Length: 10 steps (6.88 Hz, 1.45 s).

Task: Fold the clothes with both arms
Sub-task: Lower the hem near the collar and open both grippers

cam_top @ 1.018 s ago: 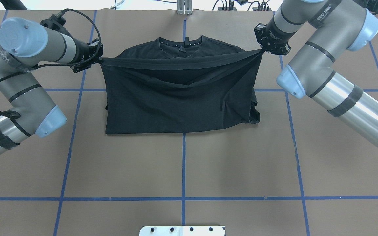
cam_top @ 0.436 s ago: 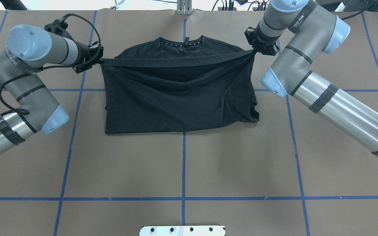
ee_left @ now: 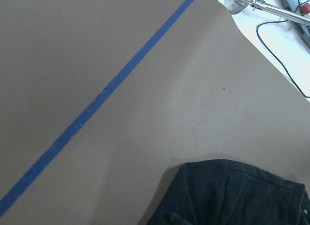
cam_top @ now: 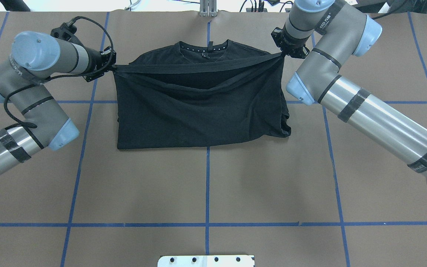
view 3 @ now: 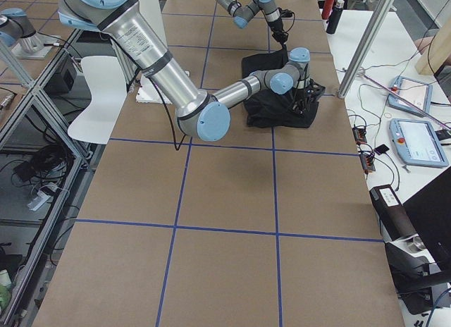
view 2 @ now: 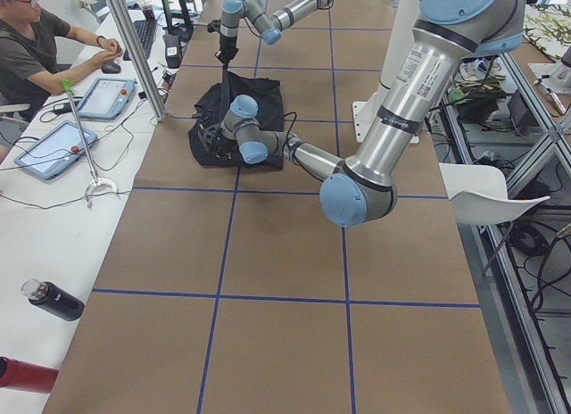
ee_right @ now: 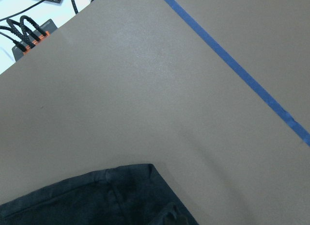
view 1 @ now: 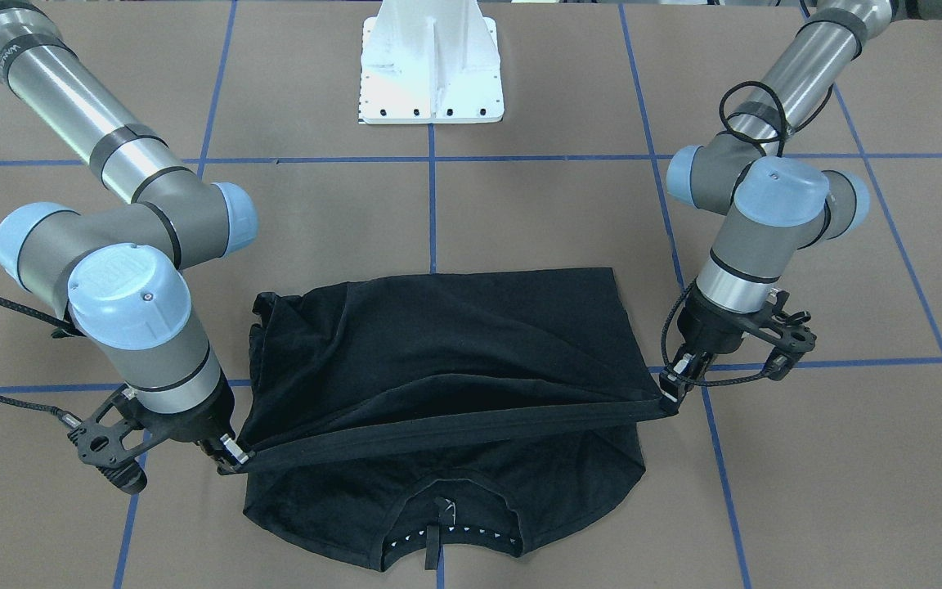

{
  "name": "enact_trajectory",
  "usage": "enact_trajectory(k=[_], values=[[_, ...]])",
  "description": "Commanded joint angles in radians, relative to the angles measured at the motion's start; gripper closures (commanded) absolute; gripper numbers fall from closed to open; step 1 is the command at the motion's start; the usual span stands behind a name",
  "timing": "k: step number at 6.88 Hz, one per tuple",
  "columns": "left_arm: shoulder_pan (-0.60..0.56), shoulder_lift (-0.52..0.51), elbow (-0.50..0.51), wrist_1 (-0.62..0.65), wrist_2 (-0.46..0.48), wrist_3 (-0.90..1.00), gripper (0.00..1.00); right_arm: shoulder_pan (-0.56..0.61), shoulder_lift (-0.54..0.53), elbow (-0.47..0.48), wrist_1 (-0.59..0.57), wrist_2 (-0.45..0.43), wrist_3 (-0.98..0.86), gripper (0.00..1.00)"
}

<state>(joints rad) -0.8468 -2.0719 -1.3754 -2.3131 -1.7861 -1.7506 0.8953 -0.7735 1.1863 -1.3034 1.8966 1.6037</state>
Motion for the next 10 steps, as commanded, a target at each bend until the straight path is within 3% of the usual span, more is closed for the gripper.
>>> enact_trajectory(k=[1, 2, 4, 5, 8, 10], values=[[0.000, -0.001, 0.025, -0.017, 0.002, -0.001, 0.98, -0.013, 0.017, -0.036, 0.031, -0.022, 0.001, 1.00], [0.000, -0.001, 0.035, -0.035, 0.004, -0.001, 0.87, -0.025, 0.017, -0.065, 0.068, -0.052, 0.001, 1.00], [0.000, -0.002, 0.042, -0.037, 0.002, -0.001, 0.71, -0.027, 0.031, -0.065, 0.069, -0.057, 0.002, 0.50], [-0.005, -0.002, 0.042, -0.037, 0.002, -0.003, 0.62, -0.026, 0.037, -0.065, 0.069, -0.056, 0.010, 0.39], [-0.026, -0.017, 0.029, -0.038, 0.001, -0.009, 0.62, -0.022, 0.022, 0.002, 0.078, -0.047, 0.050, 0.35], [-0.029, -0.016, 0.009, -0.034, -0.001, -0.020, 0.62, -0.096, -0.198, 0.282, 0.079, -0.047, 0.079, 0.34]])
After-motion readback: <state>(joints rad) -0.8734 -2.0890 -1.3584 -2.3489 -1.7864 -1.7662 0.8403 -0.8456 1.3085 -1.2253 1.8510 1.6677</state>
